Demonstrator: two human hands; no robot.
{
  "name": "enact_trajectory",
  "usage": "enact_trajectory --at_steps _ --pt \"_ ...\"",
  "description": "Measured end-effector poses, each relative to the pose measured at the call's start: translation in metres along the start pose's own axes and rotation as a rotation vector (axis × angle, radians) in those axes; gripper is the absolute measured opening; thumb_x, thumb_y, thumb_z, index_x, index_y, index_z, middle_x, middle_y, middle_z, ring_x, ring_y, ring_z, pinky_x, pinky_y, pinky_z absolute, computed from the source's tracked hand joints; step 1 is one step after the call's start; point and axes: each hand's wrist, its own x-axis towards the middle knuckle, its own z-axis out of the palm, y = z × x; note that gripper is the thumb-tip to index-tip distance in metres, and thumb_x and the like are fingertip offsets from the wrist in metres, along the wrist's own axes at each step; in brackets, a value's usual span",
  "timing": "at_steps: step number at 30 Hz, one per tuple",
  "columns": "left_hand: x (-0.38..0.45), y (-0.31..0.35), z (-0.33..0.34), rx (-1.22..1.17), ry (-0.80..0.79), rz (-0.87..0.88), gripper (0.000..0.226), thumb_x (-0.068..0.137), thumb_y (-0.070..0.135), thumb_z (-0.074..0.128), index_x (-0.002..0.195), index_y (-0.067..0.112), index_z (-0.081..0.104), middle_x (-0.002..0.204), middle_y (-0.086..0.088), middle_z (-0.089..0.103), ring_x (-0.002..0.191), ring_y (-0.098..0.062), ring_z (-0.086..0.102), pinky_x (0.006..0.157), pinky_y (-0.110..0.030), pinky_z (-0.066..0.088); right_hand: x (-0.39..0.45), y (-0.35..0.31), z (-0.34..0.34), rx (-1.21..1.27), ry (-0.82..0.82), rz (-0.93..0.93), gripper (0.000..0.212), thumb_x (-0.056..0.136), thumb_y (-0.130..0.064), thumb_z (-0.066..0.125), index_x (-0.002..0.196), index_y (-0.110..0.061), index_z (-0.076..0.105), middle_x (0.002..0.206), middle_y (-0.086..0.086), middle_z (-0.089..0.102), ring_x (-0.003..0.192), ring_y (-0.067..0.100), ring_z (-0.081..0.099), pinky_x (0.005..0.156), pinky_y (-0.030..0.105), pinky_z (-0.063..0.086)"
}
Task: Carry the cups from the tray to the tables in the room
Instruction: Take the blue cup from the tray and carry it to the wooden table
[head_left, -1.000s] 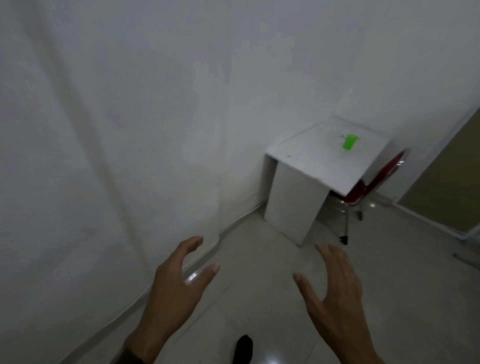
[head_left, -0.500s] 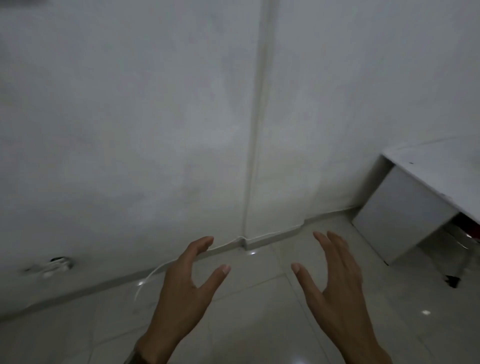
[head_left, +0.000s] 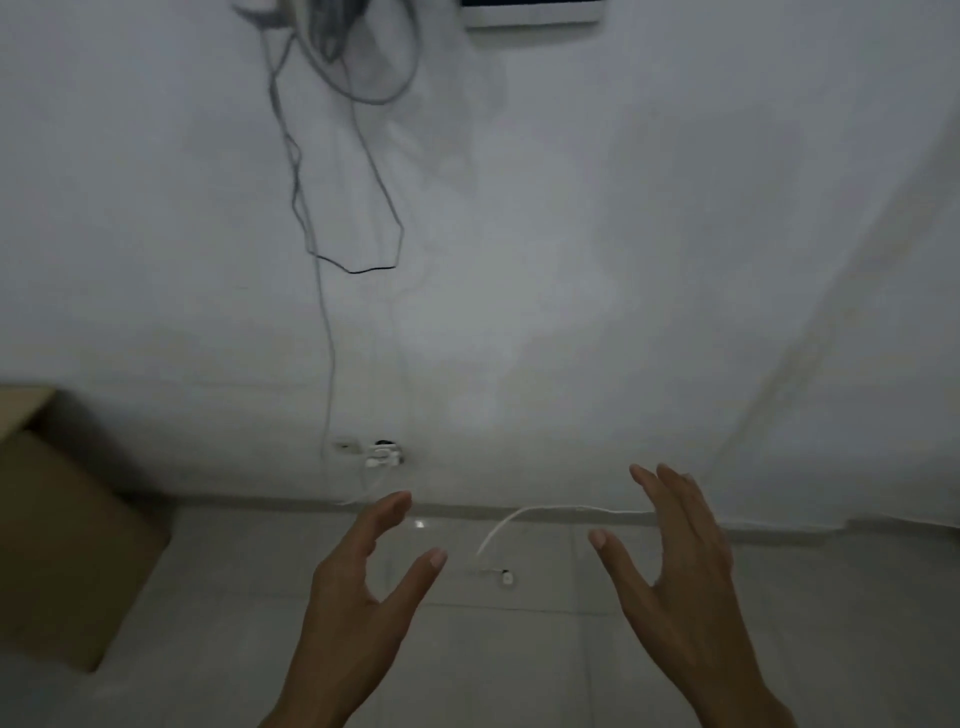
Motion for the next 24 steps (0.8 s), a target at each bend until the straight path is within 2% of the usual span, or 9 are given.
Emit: enact_trajectory --at_steps 3,10,13,16,20,24 --pt "0.002 -0.036 -0.072 0.021 0.085 -0.032 0.051 0.078 0.050 0.077 0.127 0.043 0.063 0.126 0.030 0.066 0.124 0.004 0.060 0.112 -0.041 0.046 -0.004 -0.051 0.064 0.047 -0.074 -0.023 0.066 0.088 -0.060 0.057 0.150 -0.044 0.038 0.167 -0.012 0.028 0.158 0.004 0.007 0.128 0.049 0.009" --pt "-0.009 -0.097 -0.207 0.046 0.272 -0.114 0.052 0.077 0.047 0.078 0.126 0.041 0.065 0.126 0.032 0.065 0.124 0.006 0.059 0.110 -0.038 0.046 -0.014 -0.160 0.179 0.111 -0.206 -0.131 0.067 0.092 -0.054 0.063 0.153 -0.039 0.039 0.168 -0.011 0.026 0.158 0.003 0.004 0.129 0.054 0.007" --pt "-0.008 -0.120 -0.244 0.045 0.331 -0.144 0.051 0.077 0.044 0.080 0.126 0.043 0.064 0.125 0.033 0.066 0.122 0.008 0.059 0.109 -0.038 0.047 -0.013 -0.193 0.214 0.105 -0.248 -0.201 0.068 0.091 -0.064 0.057 0.152 -0.041 0.038 0.168 -0.013 0.025 0.158 0.002 0.002 0.129 0.054 0.007" --pt "0.000 -0.139 -0.272 0.039 0.376 -0.171 0.052 0.078 0.049 0.083 0.127 0.043 0.064 0.125 0.029 0.067 0.122 0.008 0.059 0.108 -0.037 0.048 -0.009 -0.219 0.244 0.084 -0.293 -0.245 0.069 0.089 -0.066 0.051 0.153 -0.045 0.034 0.166 -0.018 0.021 0.157 0.000 -0.002 0.129 0.051 0.003" --pt "0.021 -0.164 -0.305 0.024 0.417 -0.198 0.053 0.076 0.049 0.078 0.127 0.041 0.065 0.127 0.023 0.069 0.122 0.007 0.060 0.109 -0.038 0.048 0.003 -0.244 0.292 0.062 -0.306 -0.285 0.068 0.090 -0.066 0.054 0.151 -0.042 0.038 0.157 -0.029 0.021 0.158 0.001 0.003 0.128 0.049 0.004" --pt "0.059 -0.193 -0.349 0.022 0.431 -0.207 0.053 0.078 0.048 0.081 0.128 0.040 0.064 0.128 0.022 0.068 0.123 0.008 0.059 0.109 -0.038 0.048 0.020 -0.278 0.352 0.044 -0.323 -0.299 0.070 0.086 -0.061 0.056 0.151 -0.040 0.040 0.161 -0.019 0.028 0.158 0.004 0.006 0.128 0.050 0.005"
